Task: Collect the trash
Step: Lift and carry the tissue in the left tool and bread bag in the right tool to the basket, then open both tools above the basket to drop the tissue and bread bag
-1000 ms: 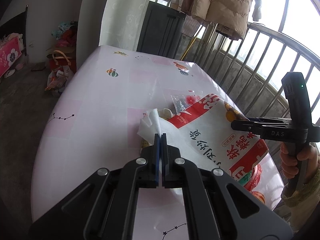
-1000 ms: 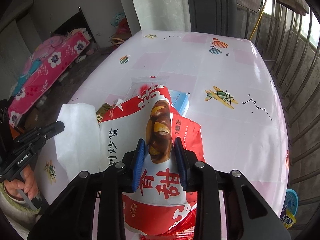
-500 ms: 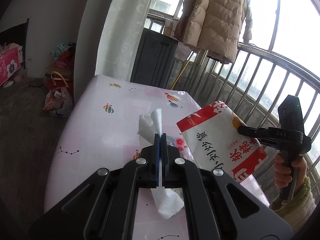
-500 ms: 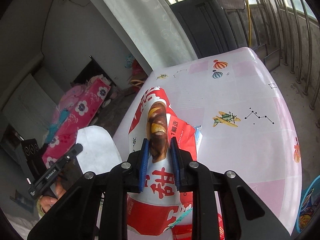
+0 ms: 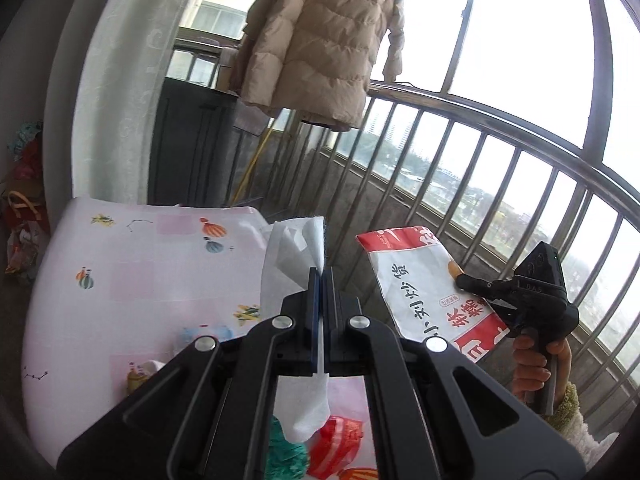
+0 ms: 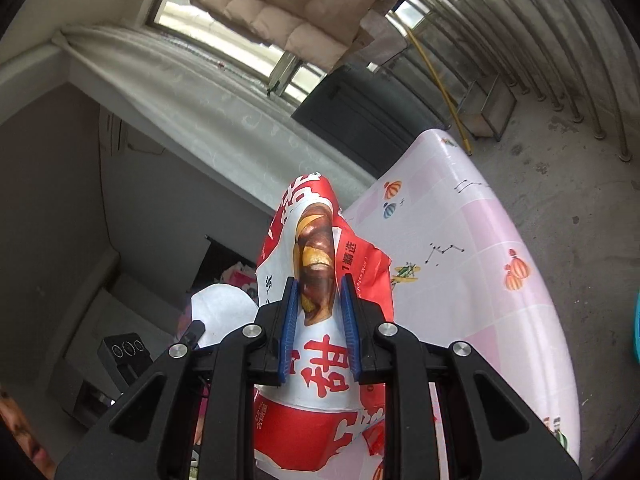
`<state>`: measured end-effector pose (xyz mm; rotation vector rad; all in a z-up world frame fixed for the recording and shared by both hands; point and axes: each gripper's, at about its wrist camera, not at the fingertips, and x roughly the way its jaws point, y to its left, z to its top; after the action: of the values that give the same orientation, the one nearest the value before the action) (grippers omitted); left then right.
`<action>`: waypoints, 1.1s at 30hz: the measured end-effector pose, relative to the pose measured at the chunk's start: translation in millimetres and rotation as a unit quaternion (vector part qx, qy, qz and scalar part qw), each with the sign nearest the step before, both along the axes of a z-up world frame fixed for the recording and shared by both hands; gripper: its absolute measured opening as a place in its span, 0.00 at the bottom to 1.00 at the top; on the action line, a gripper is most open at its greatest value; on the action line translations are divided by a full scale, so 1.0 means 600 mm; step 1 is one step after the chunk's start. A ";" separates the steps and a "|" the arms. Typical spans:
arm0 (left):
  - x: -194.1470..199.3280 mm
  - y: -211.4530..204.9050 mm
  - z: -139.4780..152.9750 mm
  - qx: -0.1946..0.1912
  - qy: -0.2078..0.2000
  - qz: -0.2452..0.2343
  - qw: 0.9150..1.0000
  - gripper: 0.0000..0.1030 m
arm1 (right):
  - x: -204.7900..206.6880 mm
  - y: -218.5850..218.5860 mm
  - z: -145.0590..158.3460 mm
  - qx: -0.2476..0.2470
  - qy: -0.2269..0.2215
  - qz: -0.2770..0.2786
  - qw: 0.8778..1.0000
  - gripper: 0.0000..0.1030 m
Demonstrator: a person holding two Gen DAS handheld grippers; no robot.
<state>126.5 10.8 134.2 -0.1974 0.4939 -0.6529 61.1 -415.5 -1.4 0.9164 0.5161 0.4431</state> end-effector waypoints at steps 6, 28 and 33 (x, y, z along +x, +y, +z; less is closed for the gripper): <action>0.055 -0.221 -0.016 0.015 0.067 -0.133 0.989 0.00 | -0.134 -0.146 -0.045 -0.007 0.035 -0.174 0.984 0.21; 0.129 -0.901 -0.435 0.245 0.268 -0.327 0.873 0.00 | -0.118 -0.393 -0.464 -0.123 0.328 -0.422 0.836 0.23; 0.127 -0.961 -0.507 0.292 0.246 -0.339 0.860 0.17 | -0.060 -0.393 -0.528 -0.181 0.350 -0.388 0.833 0.44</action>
<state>202.6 -565.6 -169.8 0.4255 1.2641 -1.1103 25.1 -651.3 -318.4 0.8175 0.7967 -0.7525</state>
